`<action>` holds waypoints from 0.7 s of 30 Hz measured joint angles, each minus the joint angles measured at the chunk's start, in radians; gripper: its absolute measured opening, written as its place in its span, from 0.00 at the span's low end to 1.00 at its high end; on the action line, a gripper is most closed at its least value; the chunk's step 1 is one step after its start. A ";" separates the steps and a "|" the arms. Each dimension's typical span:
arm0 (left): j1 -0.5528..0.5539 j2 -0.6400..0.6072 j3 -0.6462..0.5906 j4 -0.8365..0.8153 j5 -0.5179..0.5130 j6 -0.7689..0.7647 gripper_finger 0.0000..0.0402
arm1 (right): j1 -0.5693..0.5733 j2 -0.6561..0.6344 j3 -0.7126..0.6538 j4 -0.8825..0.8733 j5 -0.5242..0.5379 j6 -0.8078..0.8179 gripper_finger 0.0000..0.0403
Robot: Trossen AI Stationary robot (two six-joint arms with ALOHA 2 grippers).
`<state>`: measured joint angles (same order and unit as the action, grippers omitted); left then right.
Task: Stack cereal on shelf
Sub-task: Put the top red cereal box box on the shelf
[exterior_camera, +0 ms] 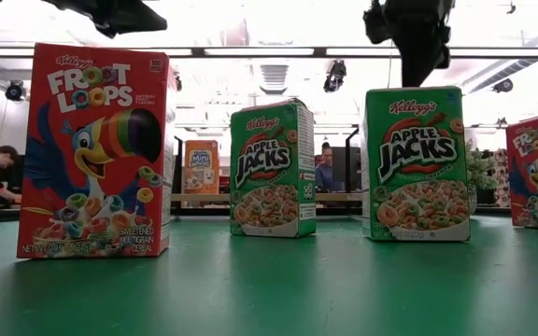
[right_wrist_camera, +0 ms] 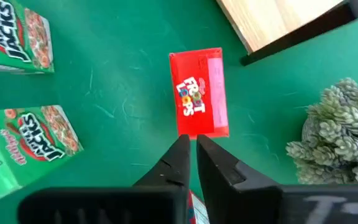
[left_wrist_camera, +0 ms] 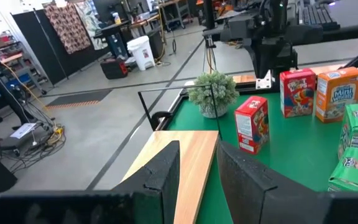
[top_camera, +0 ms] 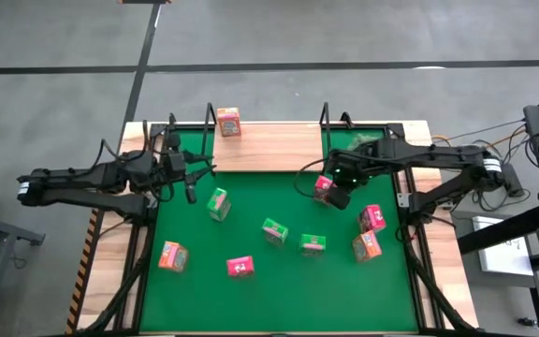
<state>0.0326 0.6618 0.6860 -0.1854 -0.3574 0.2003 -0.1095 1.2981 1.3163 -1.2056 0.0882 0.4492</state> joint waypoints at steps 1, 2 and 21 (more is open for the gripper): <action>0.000 0.005 0.000 0.000 0.000 0.000 0.23 | 0.000 0.007 -0.001 0.005 0.000 -0.004 0.08; 0.000 0.009 0.000 0.000 0.000 0.001 0.23 | 0.000 0.012 -0.002 0.015 0.000 -0.015 0.10; 0.000 0.012 0.000 -0.002 0.000 0.010 0.23 | -0.002 -0.031 -0.199 0.304 0.063 -0.232 0.69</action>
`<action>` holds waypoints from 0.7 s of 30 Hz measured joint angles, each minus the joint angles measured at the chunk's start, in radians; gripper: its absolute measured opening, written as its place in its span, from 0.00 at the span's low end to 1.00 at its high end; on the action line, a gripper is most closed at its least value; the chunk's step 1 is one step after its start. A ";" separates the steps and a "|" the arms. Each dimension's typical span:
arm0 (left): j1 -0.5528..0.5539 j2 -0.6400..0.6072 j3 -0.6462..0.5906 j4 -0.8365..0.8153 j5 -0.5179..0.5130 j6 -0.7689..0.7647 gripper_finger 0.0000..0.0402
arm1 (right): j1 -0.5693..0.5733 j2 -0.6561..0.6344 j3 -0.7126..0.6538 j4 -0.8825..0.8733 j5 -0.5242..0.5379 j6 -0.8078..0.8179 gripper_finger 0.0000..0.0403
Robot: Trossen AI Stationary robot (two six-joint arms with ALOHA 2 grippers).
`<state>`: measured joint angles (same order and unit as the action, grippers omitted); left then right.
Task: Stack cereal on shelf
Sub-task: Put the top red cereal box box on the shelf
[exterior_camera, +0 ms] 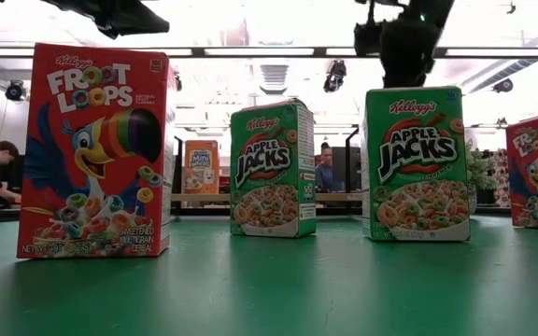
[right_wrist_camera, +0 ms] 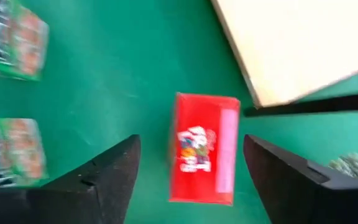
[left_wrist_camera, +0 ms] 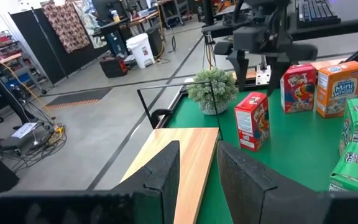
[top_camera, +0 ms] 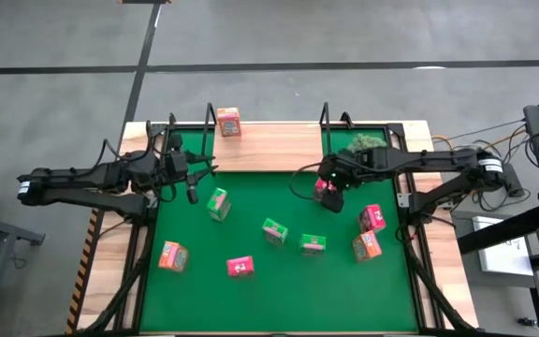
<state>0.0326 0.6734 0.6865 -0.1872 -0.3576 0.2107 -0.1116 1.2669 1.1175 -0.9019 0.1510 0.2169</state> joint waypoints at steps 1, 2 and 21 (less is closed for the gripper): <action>0.000 0.000 0.000 0.000 0.000 0.000 0.23 | 0.000 -0.006 -0.021 0.007 0.007 0.005 0.70; 0.000 0.000 0.000 -0.001 0.000 0.000 0.23 | 0.000 -0.012 -0.043 0.018 0.008 0.014 0.71; 0.000 0.006 0.000 0.000 0.000 0.008 0.23 | 0.000 -0.035 -0.176 0.138 0.035 0.053 0.45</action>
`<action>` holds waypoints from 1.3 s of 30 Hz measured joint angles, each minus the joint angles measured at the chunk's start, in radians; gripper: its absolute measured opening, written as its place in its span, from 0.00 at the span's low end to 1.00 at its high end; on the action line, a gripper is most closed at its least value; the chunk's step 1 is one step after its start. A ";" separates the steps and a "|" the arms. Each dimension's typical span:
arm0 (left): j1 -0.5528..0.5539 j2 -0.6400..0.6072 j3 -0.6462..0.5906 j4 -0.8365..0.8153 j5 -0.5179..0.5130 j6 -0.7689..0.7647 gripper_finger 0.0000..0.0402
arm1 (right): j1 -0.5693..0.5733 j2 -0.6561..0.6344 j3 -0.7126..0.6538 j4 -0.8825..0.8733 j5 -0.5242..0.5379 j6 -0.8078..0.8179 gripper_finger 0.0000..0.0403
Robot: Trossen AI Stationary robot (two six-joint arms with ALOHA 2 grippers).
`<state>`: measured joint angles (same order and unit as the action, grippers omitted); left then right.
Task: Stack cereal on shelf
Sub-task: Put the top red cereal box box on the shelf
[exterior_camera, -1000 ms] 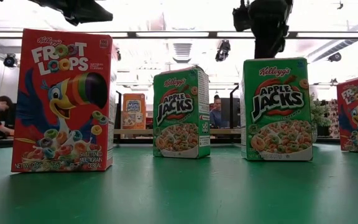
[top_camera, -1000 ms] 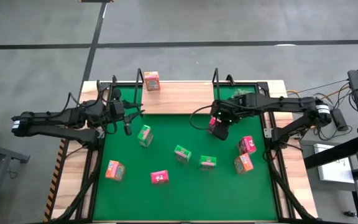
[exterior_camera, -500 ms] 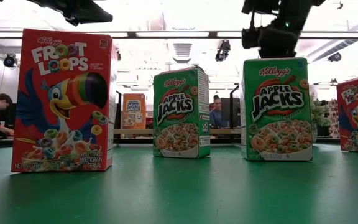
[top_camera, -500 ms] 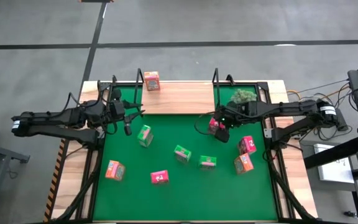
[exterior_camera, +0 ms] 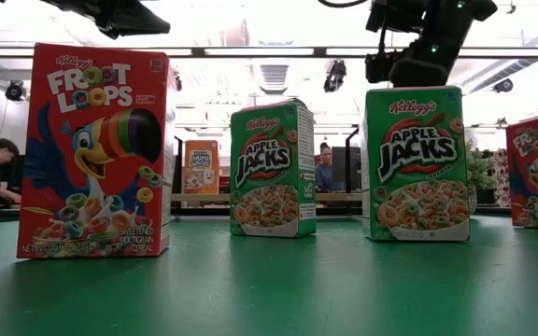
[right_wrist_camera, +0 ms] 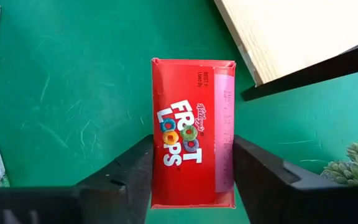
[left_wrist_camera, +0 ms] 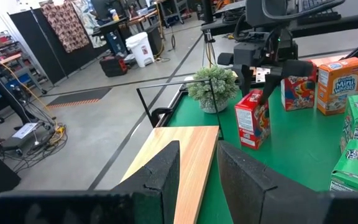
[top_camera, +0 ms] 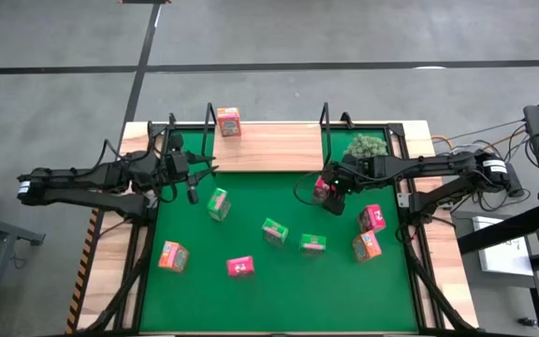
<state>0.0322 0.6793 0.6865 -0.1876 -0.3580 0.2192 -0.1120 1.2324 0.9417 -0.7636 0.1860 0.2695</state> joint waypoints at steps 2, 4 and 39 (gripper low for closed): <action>0.000 0.001 0.000 0.000 0.000 0.000 0.23 | 0.000 0.000 0.000 0.000 -0.001 0.000 0.41; 0.000 0.002 0.000 0.000 0.000 0.000 0.23 | 0.000 0.000 0.000 0.000 -0.002 0.000 0.39; 0.000 0.003 -0.001 0.000 0.000 0.023 0.23 | -0.151 0.280 0.647 -0.008 -0.057 -0.500 0.35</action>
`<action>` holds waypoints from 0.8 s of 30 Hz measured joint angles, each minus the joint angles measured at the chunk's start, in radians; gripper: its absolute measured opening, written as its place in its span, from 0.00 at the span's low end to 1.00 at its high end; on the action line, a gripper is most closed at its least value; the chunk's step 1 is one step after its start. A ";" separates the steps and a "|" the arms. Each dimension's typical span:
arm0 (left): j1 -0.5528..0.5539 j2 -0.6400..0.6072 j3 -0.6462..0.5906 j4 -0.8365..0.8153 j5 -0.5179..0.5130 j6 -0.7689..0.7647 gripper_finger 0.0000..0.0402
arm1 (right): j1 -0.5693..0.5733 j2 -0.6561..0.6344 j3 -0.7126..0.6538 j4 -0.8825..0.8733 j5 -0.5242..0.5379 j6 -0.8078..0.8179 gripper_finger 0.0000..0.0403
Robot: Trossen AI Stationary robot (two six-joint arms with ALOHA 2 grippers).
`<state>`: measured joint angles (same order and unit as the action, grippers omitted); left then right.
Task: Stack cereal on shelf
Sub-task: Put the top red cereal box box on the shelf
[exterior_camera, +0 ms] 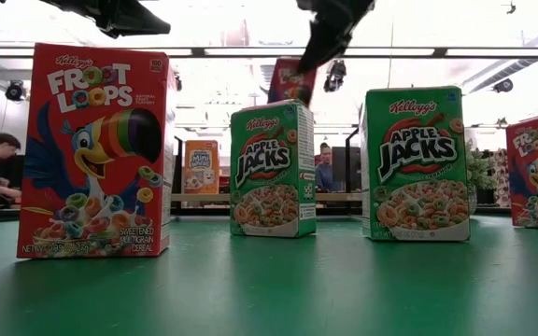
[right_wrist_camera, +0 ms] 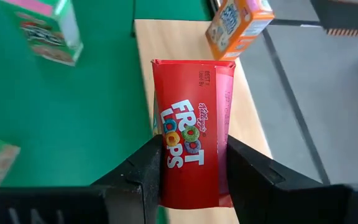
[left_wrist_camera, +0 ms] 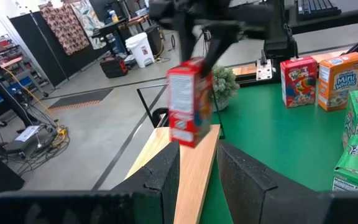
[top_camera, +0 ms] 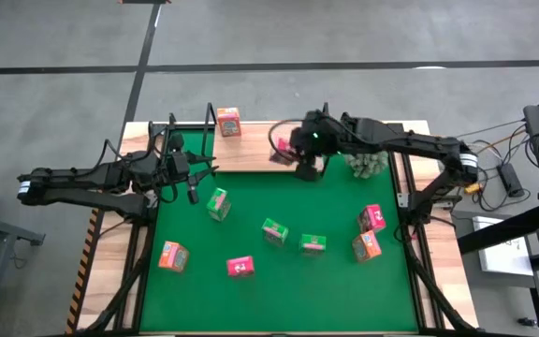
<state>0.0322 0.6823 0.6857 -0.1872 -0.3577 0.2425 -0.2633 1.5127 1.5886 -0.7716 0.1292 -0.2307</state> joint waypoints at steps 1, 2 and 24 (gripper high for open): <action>0.000 0.000 0.000 0.000 0.000 0.001 0.23 | -0.020 0.019 0.018 -0.002 -0.019 -0.026 0.35; 0.000 0.000 0.000 0.000 0.000 0.002 0.23 | -0.040 0.040 0.038 -0.002 -0.041 -0.047 0.35; 0.000 0.000 0.000 -0.016 0.000 -0.009 0.23 | -0.324 0.506 0.473 -0.015 -0.262 -0.354 0.35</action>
<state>0.0322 0.6823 0.6857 -0.2031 -0.3576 0.2331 -0.5877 2.0189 2.0615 -0.7861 -0.1326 -0.5847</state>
